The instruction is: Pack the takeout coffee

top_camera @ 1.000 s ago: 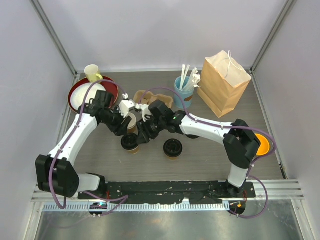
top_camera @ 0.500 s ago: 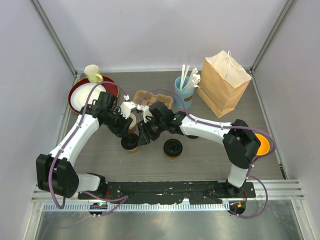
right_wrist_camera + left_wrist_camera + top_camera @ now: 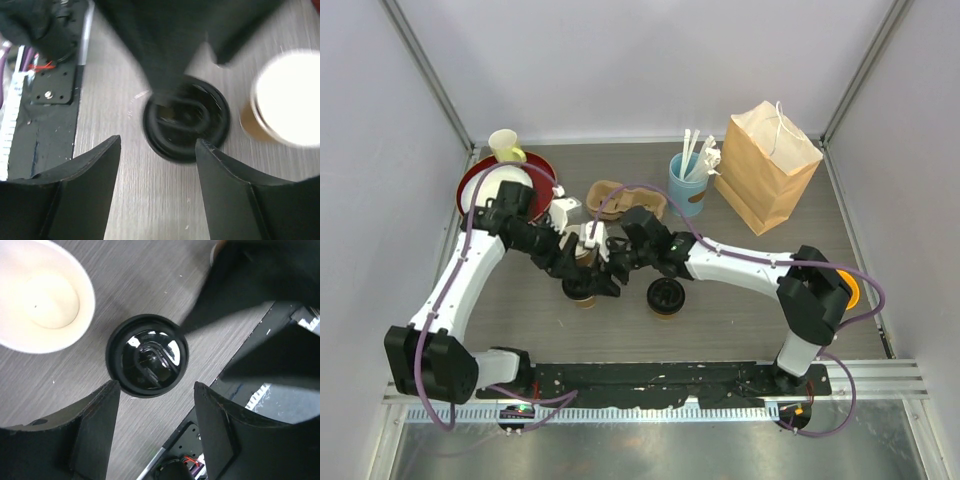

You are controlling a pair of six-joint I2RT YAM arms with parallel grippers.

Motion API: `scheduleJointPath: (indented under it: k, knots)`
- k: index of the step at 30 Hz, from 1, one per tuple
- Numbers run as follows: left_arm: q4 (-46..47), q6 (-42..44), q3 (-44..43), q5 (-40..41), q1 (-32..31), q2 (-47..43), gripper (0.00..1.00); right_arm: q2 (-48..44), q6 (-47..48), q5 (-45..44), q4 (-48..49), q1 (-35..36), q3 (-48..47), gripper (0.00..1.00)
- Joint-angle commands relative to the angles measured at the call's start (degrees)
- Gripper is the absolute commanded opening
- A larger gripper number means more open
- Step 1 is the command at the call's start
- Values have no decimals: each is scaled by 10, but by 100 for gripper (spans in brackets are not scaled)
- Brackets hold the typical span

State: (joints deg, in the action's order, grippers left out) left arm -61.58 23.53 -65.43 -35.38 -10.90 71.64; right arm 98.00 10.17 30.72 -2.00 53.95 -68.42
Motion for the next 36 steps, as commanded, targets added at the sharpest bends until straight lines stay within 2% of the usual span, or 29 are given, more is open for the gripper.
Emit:
scheduleJointPath:
  k: [1, 4, 12, 14, 21, 32, 36]
  knots:
    - [10, -29, 7, -35, 37, 11, 66, -6, 257, 123, 1, 36, -47, 70]
    - [9, -26, 16, -37, 42, 13, 67, 8, 365, 123, -66, 42, -61, 73]
    - [-20, 5, 12, -66, 87, 23, 67, 7, 430, 88, -103, 46, -58, 76]
    - [-11, -7, 12, -66, 98, 29, 67, 15, 460, 56, -114, 54, -65, 76]
    - [43, -55, 39, -43, 105, 40, 67, 21, 493, -17, -55, 75, -35, 73]
    - [78, -57, 51, -46, 103, 61, 67, 46, 536, -77, -82, 99, -30, 68]
    - [77, -53, 43, -45, 103, 64, 67, 52, 544, -96, -76, 102, -29, 60]
